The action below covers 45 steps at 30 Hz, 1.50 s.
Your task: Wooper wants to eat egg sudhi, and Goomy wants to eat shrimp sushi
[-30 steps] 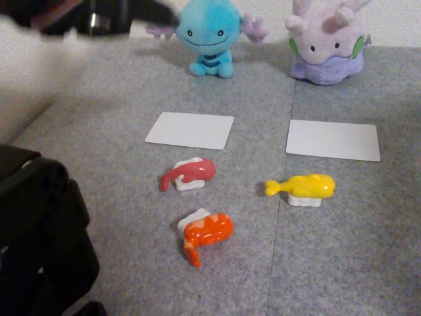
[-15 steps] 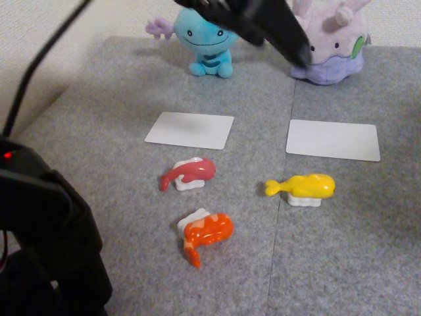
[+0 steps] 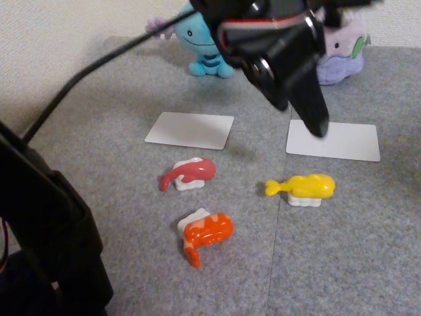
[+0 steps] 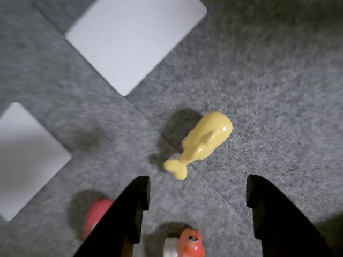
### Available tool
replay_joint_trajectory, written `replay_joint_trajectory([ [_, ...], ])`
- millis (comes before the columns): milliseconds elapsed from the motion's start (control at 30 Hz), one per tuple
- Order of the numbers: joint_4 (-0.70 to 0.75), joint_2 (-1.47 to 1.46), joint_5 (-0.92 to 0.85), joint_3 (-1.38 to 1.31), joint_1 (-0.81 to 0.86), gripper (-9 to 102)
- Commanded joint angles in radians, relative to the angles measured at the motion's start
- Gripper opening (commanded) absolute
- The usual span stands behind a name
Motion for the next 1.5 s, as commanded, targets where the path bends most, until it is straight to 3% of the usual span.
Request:
replay_joint_trajectory([
  [0,-0.044,-0.057,0.009,-0.052,0.005,21],
  [400,-0.114,-0.209,0.114,-0.052,0.060,22],
  [1333,-0.253,-0.402,0.144,-0.049,0.032,21],
  [1467,-0.255,-0.403,0.144,-0.049,0.032,15],
])
